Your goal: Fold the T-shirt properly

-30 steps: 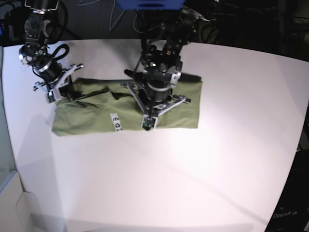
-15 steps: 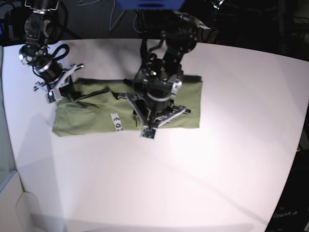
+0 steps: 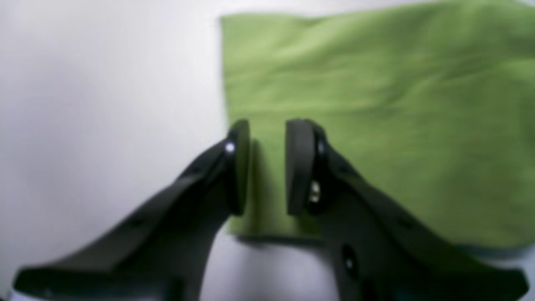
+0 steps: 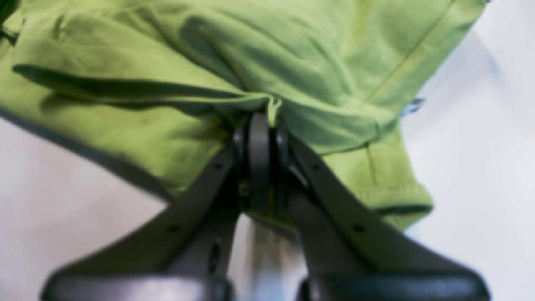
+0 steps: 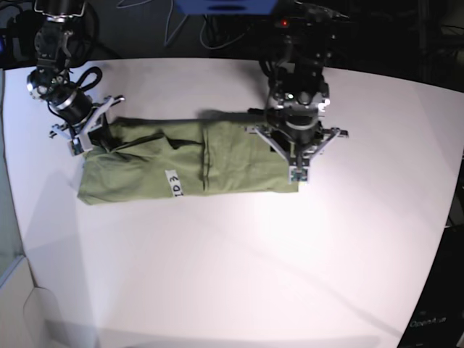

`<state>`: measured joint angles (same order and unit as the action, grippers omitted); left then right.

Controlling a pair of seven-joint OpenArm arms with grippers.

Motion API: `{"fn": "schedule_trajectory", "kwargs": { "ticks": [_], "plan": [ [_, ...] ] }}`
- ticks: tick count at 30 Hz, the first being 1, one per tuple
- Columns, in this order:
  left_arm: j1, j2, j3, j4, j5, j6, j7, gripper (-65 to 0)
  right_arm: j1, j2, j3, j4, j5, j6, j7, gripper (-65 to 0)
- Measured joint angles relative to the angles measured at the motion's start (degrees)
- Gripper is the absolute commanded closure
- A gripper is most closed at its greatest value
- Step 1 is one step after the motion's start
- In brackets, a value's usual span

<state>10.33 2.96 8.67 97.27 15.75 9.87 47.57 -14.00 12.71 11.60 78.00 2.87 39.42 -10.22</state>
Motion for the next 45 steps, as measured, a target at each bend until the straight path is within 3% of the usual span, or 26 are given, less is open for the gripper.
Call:
{"fn": "schedule_trajectory", "kwargs": {
  "ticks": [6,12,17,20,27,36,45],
  "plan": [
    [-2.6,0.2,-1.3,-8.2,0.5,0.2,-4.7,-14.3,-0.1,0.8,-0.3,0.7,-0.3,0.2,-0.7,-1.5],
    [-4.6,1.4,-0.9,-13.6,2.0,0.9,-9.3,-14.2,-4.2,0.7,2.1,10.8,-5.4,0.7,-8.7,-2.0],
    [-4.1,1.5,-1.0,-14.0,1.4,0.5,-11.6,-14.2,-6.0,0.5,5.1,17.9,-8.0,0.9,-18.3,-14.5],
    [-4.1,1.5,-1.0,-14.1,1.4,0.5,-11.7,-14.2,-6.0,1.1,6.6,19.8,-8.7,0.9,-19.2,-20.3],
    [-2.3,1.5,-1.0,-13.9,1.8,0.7,-14.2,-14.2,-7.1,0.6,8.2,26.0,-7.3,0.9,-21.2,-25.0],
    [-0.7,1.6,-0.9,-13.3,2.4,0.9,-15.1,-14.2,0.8,-5.7,16.8,27.5,-7.9,1.0,-35.3,-55.0],
    [0.0,1.6,-1.0,-13.3,2.4,0.9,-15.9,-14.2,7.6,-7.7,19.5,27.5,-7.6,0.9,-46.3,-56.6]
  ]
}}
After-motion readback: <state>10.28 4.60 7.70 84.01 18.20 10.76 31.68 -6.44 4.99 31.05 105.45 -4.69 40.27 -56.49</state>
